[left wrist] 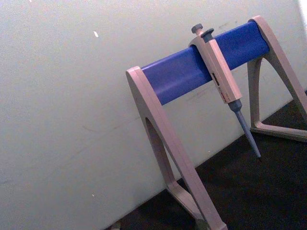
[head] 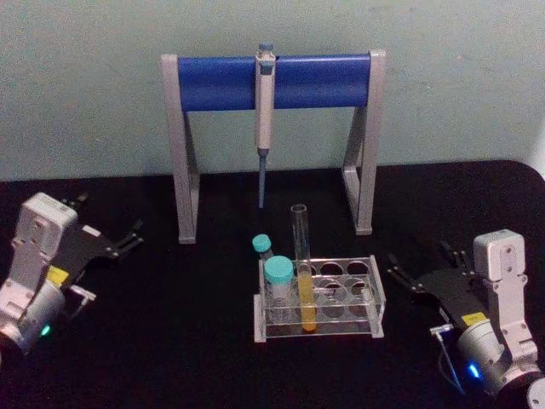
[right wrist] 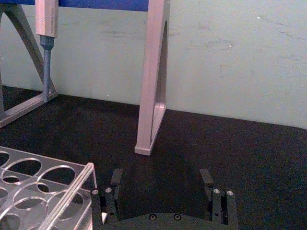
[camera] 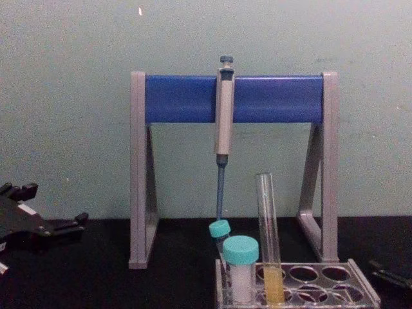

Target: Pick up the test tube from the test tube rack, shake it, then place it back into the test tube rack.

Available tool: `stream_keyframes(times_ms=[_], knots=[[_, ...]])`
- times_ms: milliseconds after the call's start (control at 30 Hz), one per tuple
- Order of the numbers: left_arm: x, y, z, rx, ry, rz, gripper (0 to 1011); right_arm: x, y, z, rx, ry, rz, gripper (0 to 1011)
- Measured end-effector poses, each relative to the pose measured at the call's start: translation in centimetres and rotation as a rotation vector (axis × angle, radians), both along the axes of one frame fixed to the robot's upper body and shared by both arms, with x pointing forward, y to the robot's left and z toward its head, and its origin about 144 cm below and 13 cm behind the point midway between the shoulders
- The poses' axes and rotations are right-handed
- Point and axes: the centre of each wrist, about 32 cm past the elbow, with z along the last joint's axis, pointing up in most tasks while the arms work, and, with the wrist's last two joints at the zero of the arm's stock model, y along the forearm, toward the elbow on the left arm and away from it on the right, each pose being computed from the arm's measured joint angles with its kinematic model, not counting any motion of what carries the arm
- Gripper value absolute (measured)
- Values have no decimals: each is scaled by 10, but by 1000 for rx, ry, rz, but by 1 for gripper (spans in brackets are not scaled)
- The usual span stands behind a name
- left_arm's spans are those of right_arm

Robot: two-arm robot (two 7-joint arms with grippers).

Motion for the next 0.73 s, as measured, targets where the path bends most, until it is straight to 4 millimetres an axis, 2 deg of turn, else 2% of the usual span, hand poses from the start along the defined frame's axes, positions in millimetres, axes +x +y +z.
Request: stream_keyframes(times_ms=[733], knots=[[0,0,0,0,0,0,1001,0,0,0,0,0,0,1000]])
